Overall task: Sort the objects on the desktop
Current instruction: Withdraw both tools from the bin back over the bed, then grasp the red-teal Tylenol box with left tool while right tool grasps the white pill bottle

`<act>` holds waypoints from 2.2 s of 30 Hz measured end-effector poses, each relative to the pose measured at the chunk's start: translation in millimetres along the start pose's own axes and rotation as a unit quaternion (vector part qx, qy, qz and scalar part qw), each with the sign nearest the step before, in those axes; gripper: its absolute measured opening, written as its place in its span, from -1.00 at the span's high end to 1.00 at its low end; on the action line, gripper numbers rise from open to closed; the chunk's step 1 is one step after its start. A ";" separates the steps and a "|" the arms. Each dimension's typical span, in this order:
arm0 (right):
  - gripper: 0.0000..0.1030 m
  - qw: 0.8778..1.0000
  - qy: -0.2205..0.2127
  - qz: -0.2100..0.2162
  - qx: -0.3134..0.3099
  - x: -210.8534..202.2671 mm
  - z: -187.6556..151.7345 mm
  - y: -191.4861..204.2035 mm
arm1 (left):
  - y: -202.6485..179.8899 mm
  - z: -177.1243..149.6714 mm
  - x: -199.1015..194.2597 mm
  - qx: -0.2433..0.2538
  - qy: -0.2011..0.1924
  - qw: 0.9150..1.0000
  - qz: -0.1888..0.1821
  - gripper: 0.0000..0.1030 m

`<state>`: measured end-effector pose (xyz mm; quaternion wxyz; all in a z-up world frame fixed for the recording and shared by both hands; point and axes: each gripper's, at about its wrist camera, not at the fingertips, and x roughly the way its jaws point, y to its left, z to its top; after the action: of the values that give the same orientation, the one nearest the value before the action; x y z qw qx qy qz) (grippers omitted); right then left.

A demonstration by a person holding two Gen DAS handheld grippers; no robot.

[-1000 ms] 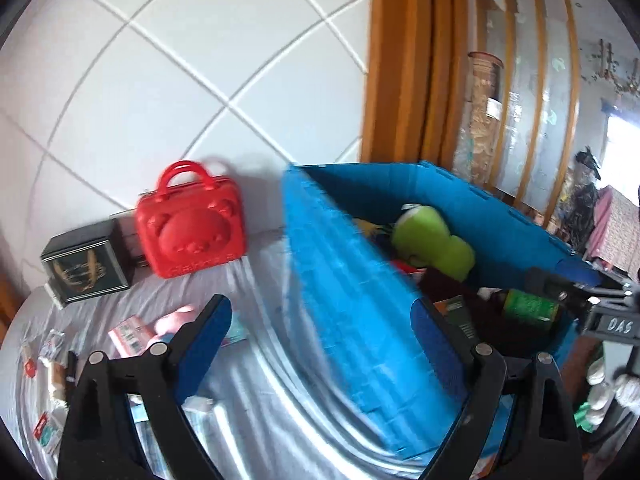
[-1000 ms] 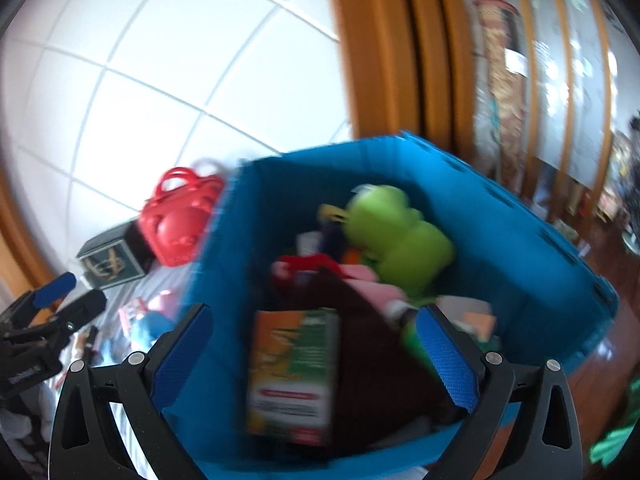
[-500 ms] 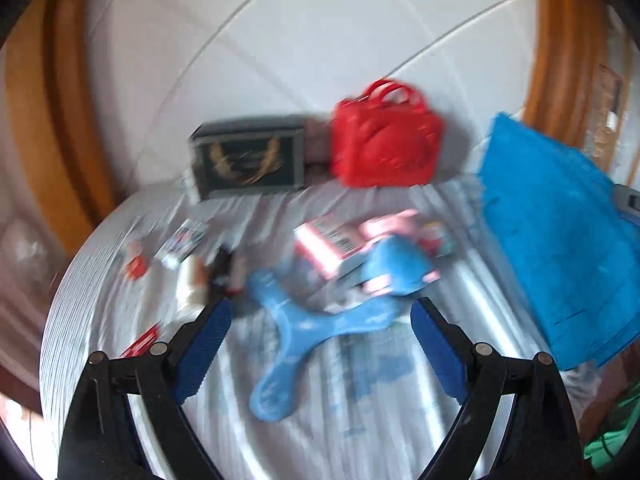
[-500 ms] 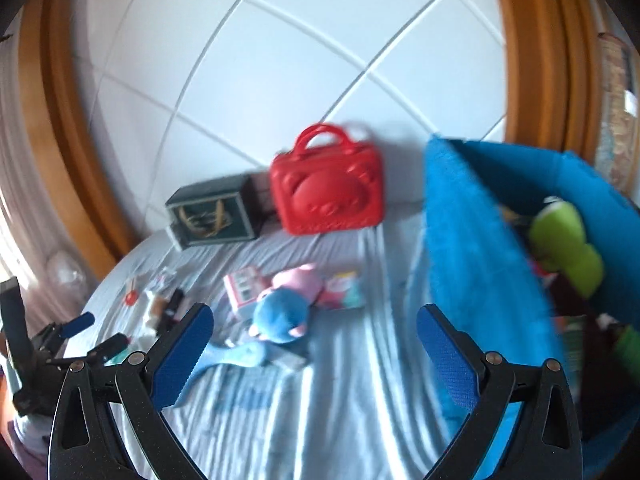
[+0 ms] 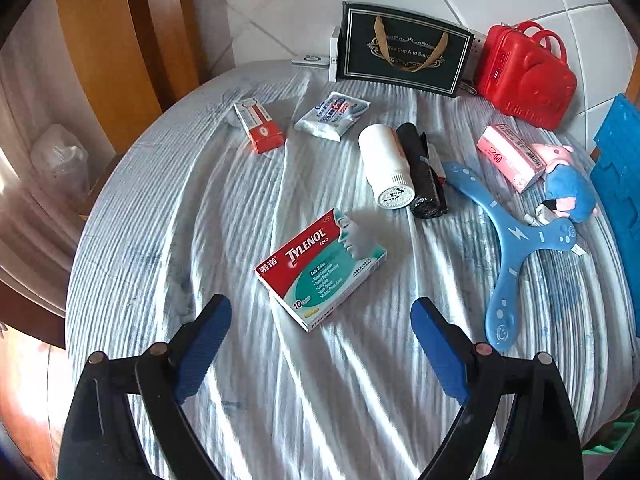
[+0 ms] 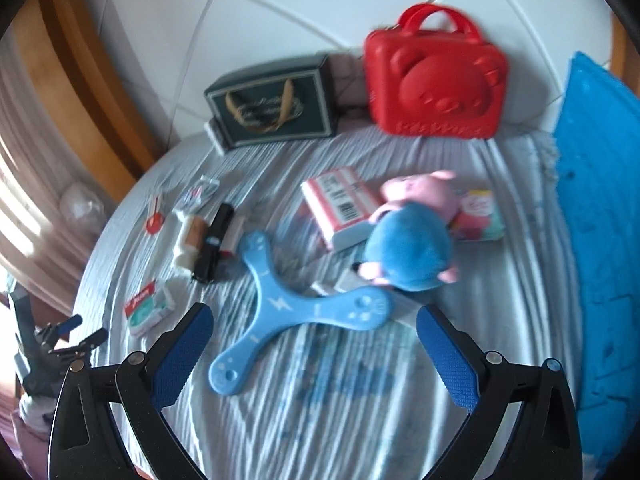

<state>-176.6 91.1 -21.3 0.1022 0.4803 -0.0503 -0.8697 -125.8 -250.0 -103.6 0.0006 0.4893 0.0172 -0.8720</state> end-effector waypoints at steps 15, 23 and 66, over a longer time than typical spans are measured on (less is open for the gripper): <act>-1.00 0.993 0.093 0.008 -0.076 123.5 33.5 91.1 | -1.1 24.6 113.3 0.099 0.072 0.993 -0.004 -0.79; -1.00 0.985 0.115 0.028 -0.127 166.4 45.0 142.7 | 41.9 39.7 122.0 -0.039 0.046 0.998 -0.017 -0.64; -0.02 0.980 0.108 0.050 -0.161 172.0 54.3 199.1 | 44.4 56.4 61.2 -0.143 -0.010 0.990 0.005 0.00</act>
<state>-285.8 -142.3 -97.3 0.2263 0.5454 0.0779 -0.8033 -205.0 -295.2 -127.8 0.0754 0.4755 0.1396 -0.8653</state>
